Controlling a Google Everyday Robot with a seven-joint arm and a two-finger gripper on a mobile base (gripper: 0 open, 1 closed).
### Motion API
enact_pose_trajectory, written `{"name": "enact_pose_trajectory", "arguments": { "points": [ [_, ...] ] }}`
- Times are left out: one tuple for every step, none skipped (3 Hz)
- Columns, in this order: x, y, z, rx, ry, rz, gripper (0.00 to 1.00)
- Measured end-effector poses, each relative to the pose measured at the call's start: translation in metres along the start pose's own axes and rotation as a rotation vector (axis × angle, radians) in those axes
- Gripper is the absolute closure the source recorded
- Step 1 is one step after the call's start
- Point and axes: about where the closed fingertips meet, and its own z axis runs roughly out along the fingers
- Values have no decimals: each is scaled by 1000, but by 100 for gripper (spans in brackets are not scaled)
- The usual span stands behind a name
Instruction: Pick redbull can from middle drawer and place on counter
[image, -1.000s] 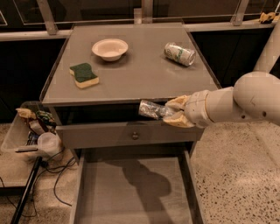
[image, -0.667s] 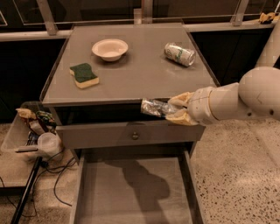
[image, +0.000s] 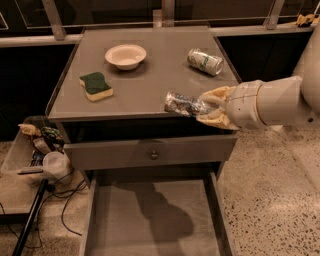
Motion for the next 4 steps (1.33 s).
{"name": "enact_pose_trajectory", "arguments": {
  "points": [
    [0, 0, 0, 0, 0, 0, 100],
    [-5, -4, 4, 5, -4, -21, 100],
    [-11, -24, 27, -13, -42, -57, 100],
    [-21, -49, 54, -41, -102, -71, 100]
  ]
}}
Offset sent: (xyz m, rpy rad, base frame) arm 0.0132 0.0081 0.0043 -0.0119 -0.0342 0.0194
